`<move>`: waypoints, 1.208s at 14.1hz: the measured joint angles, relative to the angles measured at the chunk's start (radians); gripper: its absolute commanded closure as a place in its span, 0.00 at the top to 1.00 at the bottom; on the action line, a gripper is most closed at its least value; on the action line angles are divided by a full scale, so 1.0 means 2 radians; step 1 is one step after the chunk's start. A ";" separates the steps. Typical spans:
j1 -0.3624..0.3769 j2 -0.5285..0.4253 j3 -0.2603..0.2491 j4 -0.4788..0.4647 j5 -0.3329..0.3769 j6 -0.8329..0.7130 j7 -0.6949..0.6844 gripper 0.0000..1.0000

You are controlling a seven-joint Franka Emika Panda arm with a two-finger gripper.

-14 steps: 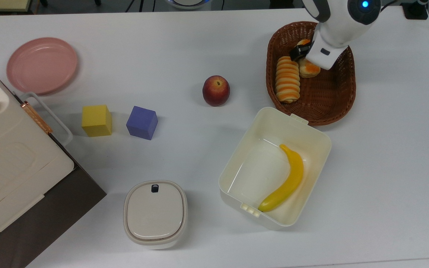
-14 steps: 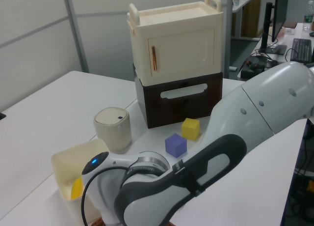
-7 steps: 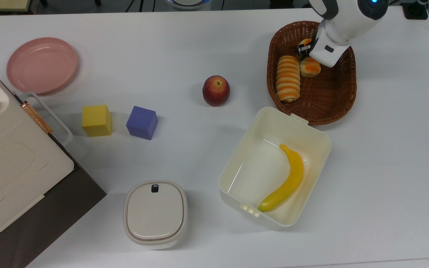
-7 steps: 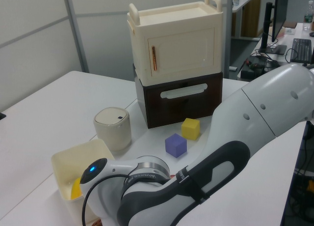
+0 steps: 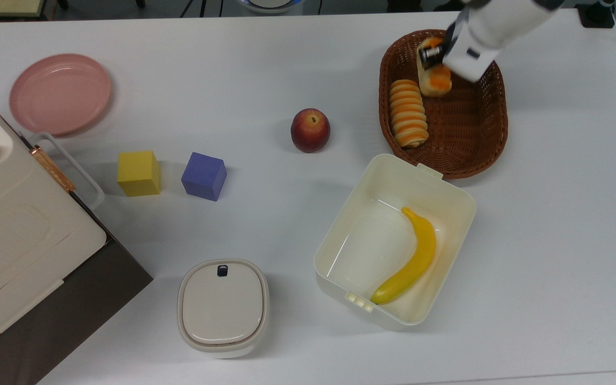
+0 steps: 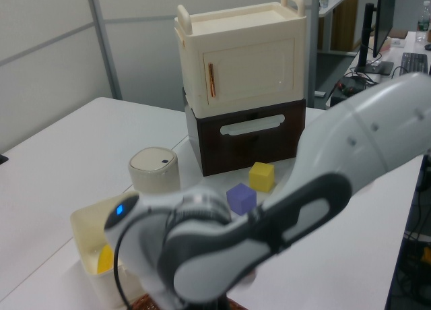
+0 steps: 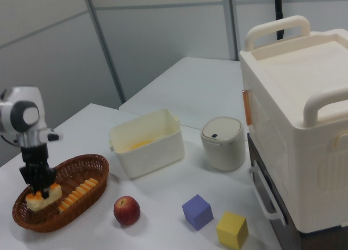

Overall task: Put the bread on the table
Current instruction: 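Close the gripper on the bread roll and lift it, then carry the bread roll out of the basket toward the red apple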

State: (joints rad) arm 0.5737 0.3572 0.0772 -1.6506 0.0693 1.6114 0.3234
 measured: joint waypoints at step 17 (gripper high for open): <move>-0.253 -0.074 -0.007 0.010 -0.086 -0.043 -0.144 1.00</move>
State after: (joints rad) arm 0.0674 0.2100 0.0622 -1.6311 -0.1025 1.5254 0.0359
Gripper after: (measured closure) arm 0.454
